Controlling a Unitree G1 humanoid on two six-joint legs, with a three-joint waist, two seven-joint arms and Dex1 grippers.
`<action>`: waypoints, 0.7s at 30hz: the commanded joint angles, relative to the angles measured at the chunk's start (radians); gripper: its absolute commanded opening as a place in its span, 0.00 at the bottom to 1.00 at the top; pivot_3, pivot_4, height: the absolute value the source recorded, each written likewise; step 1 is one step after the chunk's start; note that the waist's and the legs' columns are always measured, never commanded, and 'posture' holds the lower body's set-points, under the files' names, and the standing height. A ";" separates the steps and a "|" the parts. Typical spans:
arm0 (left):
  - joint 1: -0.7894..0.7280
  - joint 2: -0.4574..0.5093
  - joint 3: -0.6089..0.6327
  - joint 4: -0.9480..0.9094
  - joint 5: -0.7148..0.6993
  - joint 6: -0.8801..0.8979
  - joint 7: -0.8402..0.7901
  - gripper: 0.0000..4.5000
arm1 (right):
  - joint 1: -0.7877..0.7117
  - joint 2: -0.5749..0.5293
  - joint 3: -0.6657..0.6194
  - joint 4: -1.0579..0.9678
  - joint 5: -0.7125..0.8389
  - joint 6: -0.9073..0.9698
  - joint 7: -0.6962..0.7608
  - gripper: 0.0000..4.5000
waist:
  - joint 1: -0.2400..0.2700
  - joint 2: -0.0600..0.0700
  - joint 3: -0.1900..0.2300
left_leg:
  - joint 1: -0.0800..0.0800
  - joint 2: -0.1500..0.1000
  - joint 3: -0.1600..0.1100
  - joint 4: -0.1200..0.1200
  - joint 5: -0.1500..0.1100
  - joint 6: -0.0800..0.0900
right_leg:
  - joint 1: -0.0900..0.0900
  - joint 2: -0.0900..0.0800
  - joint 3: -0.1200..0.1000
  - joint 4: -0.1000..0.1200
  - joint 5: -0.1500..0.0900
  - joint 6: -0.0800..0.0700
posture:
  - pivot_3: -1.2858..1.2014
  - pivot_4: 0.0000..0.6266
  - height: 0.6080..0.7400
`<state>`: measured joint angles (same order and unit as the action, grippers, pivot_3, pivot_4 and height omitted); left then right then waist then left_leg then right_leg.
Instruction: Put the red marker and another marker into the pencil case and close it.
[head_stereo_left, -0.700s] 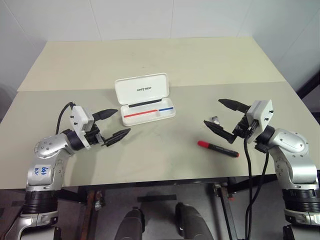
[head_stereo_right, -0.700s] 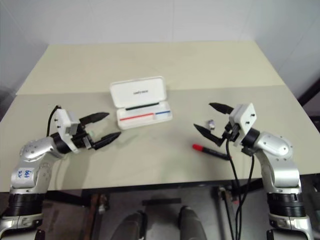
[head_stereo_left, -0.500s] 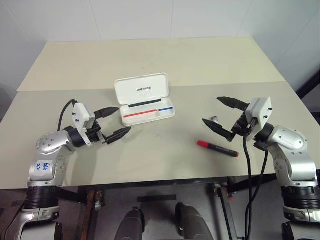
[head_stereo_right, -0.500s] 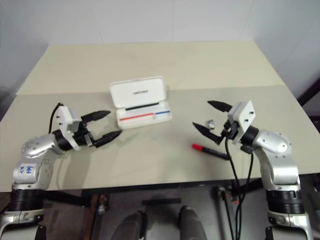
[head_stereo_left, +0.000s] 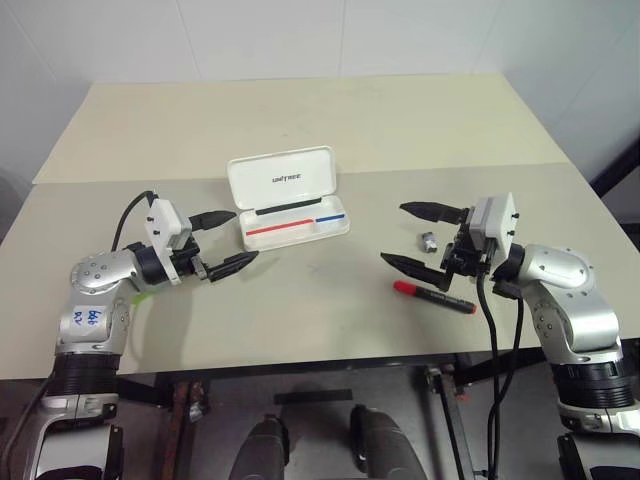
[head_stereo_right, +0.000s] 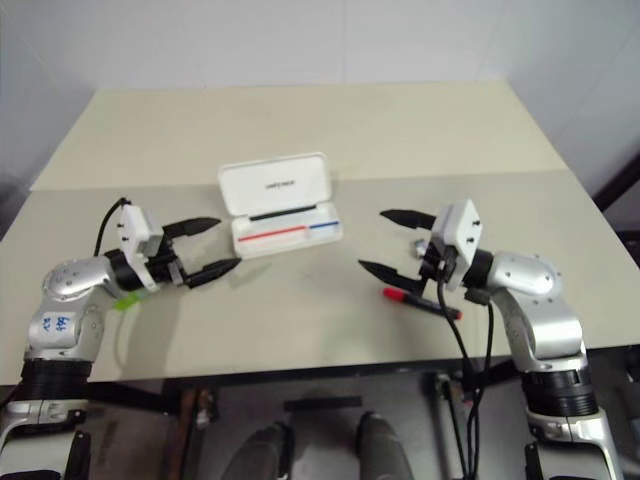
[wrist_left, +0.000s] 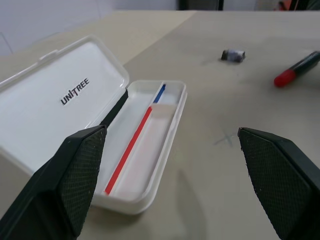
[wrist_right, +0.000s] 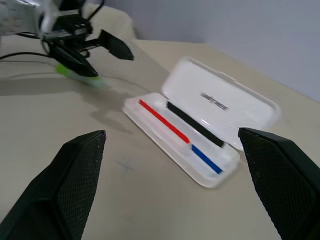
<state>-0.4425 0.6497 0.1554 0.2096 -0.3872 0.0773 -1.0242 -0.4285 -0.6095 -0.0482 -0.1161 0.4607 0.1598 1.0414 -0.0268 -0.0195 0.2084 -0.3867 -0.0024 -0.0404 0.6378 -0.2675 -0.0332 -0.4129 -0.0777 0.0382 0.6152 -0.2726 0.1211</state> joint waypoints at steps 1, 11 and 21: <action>-0.002 0.023 0.019 0.010 -0.011 -0.026 -0.041 0.90 | -0.022 -0.009 -0.008 -0.016 0.006 -0.004 0.012 1.00 | 0.001 0.000 0.000 | 0.000 0.000 0.000 0.000 0.000 0.000 | 0.000 0.000 0.000 0.000 0.000 0.000 | 0.52 0.24 1.00; -0.064 -0.010 -0.036 0.080 0.066 -0.088 -0.025 0.64 | -0.030 0.005 -0.005 -0.025 -0.009 -0.006 -0.016 1.00 | 0.003 0.000 0.000 | -0.001 -0.001 0.000 0.001 0.000 0.000 | 0.000 -0.001 0.000 -0.001 0.000 0.000 | 0.52 0.24 1.00; -0.257 -0.048 -0.186 0.323 0.247 -0.152 0.002 0.64 | -0.032 0.009 0.000 -0.047 -0.011 0.012 -0.033 1.00 | 0.003 0.000 0.000 | -0.002 -0.001 -0.001 0.006 0.000 0.000 | 0.000 0.000 -0.001 0.003 0.000 0.000 | 0.52 0.24 1.00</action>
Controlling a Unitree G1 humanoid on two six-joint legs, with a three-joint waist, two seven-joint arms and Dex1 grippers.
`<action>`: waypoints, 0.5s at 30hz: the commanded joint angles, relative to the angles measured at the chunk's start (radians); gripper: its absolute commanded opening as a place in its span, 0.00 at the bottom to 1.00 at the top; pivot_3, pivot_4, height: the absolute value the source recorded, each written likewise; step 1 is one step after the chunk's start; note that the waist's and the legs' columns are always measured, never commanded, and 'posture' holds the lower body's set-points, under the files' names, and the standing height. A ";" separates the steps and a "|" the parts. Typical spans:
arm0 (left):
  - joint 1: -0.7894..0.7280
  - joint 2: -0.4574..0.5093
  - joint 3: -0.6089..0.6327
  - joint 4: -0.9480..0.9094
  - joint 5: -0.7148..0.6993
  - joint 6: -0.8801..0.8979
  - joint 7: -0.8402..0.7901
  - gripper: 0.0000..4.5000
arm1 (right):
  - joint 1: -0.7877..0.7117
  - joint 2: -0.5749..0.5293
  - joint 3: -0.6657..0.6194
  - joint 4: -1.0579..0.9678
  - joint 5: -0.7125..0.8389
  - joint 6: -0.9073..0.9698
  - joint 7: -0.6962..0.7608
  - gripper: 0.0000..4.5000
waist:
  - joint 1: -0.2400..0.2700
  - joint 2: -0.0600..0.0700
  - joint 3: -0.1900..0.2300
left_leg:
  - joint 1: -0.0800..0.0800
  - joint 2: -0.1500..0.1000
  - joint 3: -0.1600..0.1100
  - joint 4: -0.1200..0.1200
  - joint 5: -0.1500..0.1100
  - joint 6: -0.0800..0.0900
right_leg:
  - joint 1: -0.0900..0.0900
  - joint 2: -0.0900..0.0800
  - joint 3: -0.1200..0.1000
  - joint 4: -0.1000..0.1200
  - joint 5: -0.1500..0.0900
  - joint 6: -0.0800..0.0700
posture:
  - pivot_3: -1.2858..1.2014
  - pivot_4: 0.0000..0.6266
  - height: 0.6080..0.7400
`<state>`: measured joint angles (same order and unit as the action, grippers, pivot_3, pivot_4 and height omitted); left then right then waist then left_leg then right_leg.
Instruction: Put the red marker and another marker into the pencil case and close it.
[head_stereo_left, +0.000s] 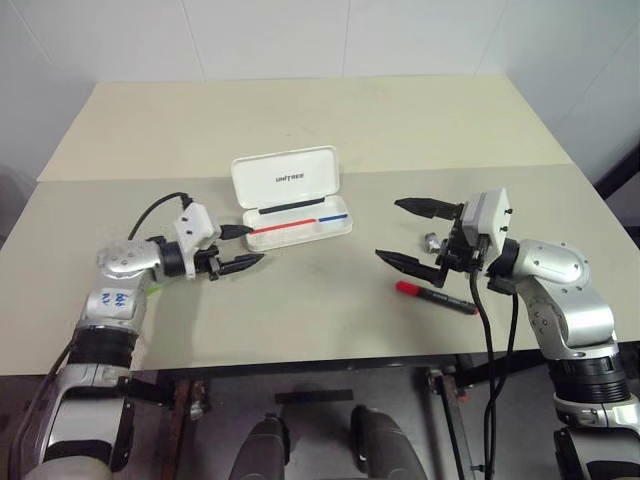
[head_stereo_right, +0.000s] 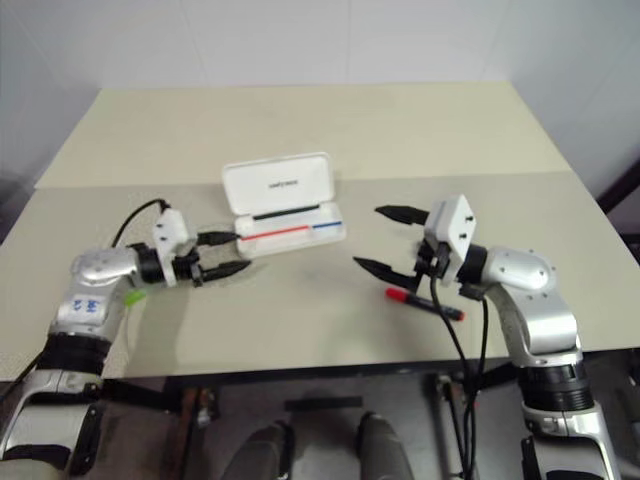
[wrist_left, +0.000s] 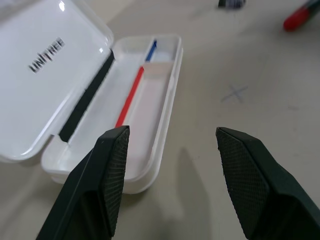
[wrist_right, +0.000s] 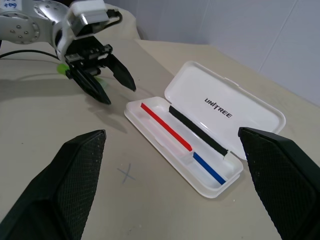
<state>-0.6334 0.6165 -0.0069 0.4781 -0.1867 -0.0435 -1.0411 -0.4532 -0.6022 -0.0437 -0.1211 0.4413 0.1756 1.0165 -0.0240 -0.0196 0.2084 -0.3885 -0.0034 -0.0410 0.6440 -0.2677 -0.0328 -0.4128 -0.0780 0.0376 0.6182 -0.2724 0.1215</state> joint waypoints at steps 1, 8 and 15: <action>-0.092 -0.026 -0.035 0.081 0.061 -0.037 0.026 0.64 | -0.005 0.002 -0.005 -0.041 0.008 -0.003 -0.008 1.00 | 0.000 0.000 0.000 | 0.000 0.000 0.000 0.001 0.000 0.000 | 0.000 0.000 0.000 0.001 0.000 0.000 | 0.52 0.24 1.00; -0.196 -0.079 -0.086 0.215 0.124 -0.059 0.017 0.64 | 0.021 -0.004 -0.017 -0.027 0.008 -0.023 0.008 1.00 | 0.000 0.000 0.000 | -0.001 0.000 0.000 0.003 0.000 0.000 | 0.000 0.000 0.000 0.002 0.000 0.001 | 0.52 0.24 1.00; -0.273 -0.094 -0.113 0.362 0.188 -0.058 0.051 0.64 | 0.034 -0.005 -0.031 -0.047 0.011 -0.027 -0.002 1.00 | -0.002 0.000 0.000 | -0.001 0.000 0.000 0.003 0.000 0.000 | 0.000 0.001 0.000 0.002 0.000 0.001 | 0.52 0.24 1.00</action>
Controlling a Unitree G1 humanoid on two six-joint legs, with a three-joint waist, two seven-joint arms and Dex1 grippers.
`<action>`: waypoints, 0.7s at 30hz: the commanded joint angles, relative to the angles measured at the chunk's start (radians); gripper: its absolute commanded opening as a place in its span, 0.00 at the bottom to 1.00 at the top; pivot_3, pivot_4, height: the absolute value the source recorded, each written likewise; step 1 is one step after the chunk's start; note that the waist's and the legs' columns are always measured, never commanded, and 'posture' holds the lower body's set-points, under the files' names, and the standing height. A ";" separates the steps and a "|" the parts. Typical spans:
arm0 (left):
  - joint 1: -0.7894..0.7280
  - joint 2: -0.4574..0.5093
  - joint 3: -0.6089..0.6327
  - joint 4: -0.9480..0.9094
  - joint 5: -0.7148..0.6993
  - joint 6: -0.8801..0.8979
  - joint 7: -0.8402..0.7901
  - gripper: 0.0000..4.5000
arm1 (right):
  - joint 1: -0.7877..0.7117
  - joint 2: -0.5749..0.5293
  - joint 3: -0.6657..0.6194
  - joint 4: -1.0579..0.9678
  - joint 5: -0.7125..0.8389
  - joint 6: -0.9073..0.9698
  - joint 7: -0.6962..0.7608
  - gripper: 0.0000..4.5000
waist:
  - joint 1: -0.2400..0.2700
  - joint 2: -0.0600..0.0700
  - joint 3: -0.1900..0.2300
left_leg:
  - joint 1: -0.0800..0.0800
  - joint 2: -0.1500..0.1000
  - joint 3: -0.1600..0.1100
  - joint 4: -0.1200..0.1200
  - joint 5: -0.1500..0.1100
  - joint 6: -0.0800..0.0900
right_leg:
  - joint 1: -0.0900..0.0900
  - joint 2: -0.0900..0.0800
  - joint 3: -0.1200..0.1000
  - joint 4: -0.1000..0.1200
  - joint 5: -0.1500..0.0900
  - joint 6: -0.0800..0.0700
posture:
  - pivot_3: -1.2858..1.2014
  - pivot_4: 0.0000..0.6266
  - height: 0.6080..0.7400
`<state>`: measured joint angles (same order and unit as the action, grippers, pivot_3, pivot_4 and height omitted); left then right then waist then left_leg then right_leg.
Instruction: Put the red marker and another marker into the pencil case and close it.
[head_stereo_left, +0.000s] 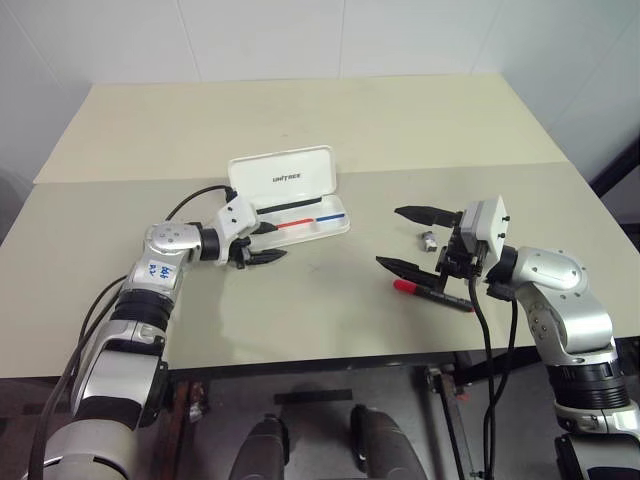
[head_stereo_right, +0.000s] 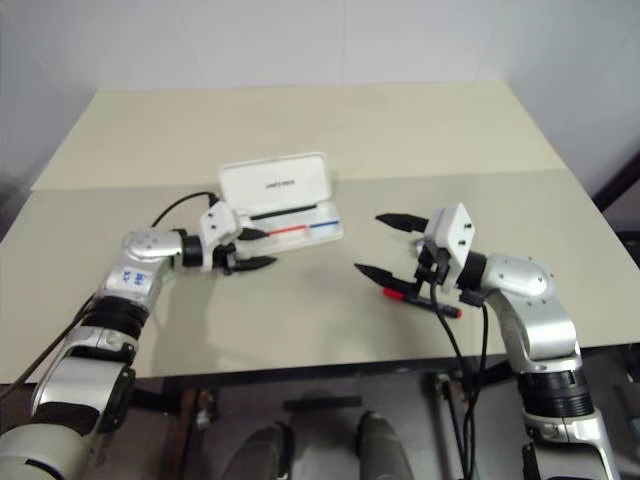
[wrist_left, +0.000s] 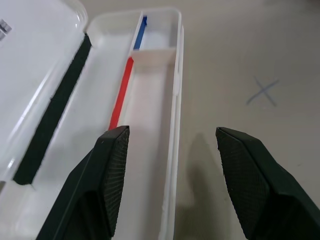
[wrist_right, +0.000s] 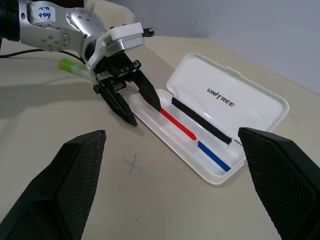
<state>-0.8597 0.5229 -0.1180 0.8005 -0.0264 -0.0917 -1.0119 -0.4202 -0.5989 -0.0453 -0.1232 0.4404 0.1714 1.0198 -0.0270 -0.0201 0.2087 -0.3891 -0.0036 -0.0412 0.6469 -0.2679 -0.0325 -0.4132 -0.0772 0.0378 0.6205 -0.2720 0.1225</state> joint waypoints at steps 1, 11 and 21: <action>-0.058 -0.003 -0.006 0.060 0.038 -0.014 0.031 0.64 | 0.001 -0.008 -0.030 -0.047 0.012 -0.023 -0.007 1.00 | 0.002 0.000 0.000 | 0.000 0.000 0.000 0.000 0.000 0.000 | 0.000 0.000 0.000 0.000 0.000 0.000 | 0.52 0.24 1.00; -0.117 -0.011 -0.036 0.137 0.077 0.000 -0.042 0.50 | -0.018 0.001 -0.027 -0.063 0.017 -0.025 -0.020 1.00 | 0.002 0.000 0.000 | 0.000 0.000 0.000 0.001 0.000 0.000 | 0.000 0.000 0.000 0.000 0.000 0.000 | 0.52 0.24 1.00; -0.086 -0.005 -0.071 0.154 0.115 -0.018 -0.077 0.01 | -0.041 0.008 -0.021 -0.057 0.016 -0.035 -0.019 1.00 | 0.001 0.000 0.000 | 0.000 0.000 0.000 0.001 0.000 0.000 | 0.000 0.000 0.000 0.000 0.000 0.000 | 0.52 0.24 1.00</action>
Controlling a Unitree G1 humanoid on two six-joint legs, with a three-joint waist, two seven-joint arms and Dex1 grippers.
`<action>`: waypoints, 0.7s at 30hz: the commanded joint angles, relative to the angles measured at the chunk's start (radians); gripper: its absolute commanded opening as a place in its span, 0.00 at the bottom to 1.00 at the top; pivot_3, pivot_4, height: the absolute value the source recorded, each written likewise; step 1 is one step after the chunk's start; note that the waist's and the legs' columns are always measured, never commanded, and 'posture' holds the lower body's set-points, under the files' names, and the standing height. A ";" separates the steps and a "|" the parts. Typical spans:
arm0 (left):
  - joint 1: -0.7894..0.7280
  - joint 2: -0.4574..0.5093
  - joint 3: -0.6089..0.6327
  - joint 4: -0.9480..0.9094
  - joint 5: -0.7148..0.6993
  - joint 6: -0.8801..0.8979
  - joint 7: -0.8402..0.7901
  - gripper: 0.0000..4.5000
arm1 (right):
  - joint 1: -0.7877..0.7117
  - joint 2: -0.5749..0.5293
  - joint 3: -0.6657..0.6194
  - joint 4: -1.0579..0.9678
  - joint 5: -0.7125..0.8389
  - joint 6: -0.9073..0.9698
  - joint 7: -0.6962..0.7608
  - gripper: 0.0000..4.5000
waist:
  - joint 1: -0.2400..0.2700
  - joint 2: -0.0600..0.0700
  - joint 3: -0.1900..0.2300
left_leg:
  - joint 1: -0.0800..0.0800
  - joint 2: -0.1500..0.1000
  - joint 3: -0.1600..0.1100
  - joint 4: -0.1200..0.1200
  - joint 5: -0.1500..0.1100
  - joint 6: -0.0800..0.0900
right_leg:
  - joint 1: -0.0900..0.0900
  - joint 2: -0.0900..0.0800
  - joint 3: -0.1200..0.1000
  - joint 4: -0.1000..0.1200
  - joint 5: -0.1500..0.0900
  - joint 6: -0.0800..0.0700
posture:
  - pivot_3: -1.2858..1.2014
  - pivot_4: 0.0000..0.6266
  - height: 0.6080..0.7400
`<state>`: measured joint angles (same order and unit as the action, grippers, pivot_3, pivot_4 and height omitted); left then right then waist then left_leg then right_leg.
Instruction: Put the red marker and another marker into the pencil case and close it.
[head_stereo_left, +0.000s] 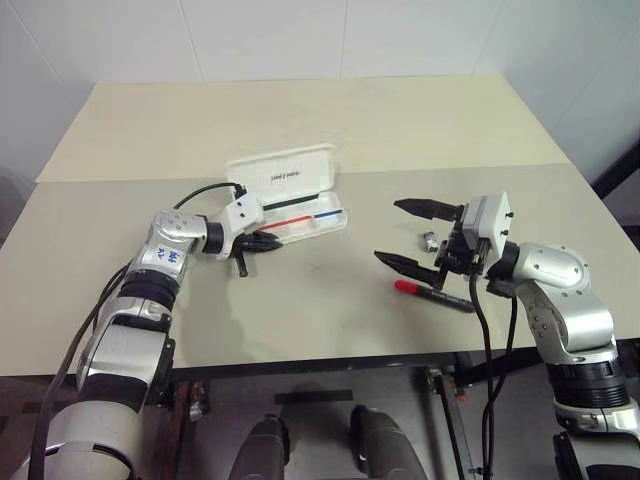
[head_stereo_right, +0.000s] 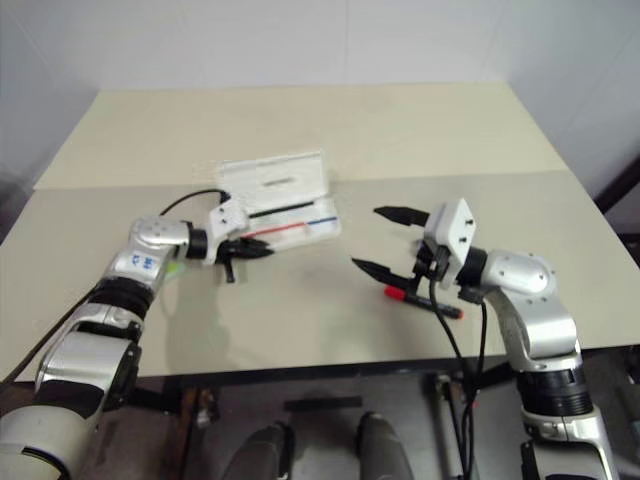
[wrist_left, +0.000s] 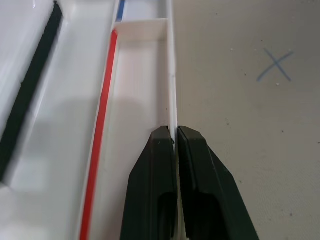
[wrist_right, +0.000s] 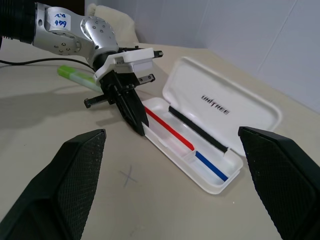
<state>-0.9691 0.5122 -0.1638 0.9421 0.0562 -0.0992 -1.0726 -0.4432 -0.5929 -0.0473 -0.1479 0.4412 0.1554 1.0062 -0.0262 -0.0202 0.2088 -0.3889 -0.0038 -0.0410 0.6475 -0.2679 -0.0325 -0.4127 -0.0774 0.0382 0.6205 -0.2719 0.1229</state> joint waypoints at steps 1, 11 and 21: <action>0.027 0.003 -0.022 0.020 0.032 -0.020 -0.009 0.01 | -0.019 0.002 -0.019 -0.031 0.014 -0.020 -0.005 1.00 | 0.000 0.000 0.000 | 0.000 0.000 0.000 0.000 0.000 0.000 | 0.000 0.000 0.000 0.000 0.000 0.000 | 0.52 0.24 1.00; 0.168 0.026 -0.006 -0.297 -0.069 0.004 -0.157 0.01 | -0.024 0.009 -0.014 -0.001 0.011 -0.033 0.011 1.00 | 0.000 0.000 0.000 | 0.000 0.001 0.000 -0.002 -0.001 0.000 | 0.000 0.000 0.000 0.000 0.000 0.000 | 0.52 0.24 1.00; 0.344 0.057 -0.011 -0.717 -0.118 0.240 -0.155 0.01 | -0.012 0.025 -0.005 0.022 0.013 -0.050 0.029 1.00 | 0.001 0.000 0.000 | -0.002 0.001 0.000 -0.001 -0.001 0.001 | 0.000 0.000 0.000 0.000 0.000 0.000 | 0.52 0.24 1.00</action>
<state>-0.6384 0.5608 -0.1681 0.2971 -0.0345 0.1112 -1.2226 -0.4523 -0.5729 -0.0442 -0.1102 0.4410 0.1274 1.0298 -0.0249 -0.0202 0.2087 -0.3906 -0.0031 -0.0410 0.6469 -0.2693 -0.0313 -0.4129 -0.0777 0.0384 0.6199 -0.2724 0.1231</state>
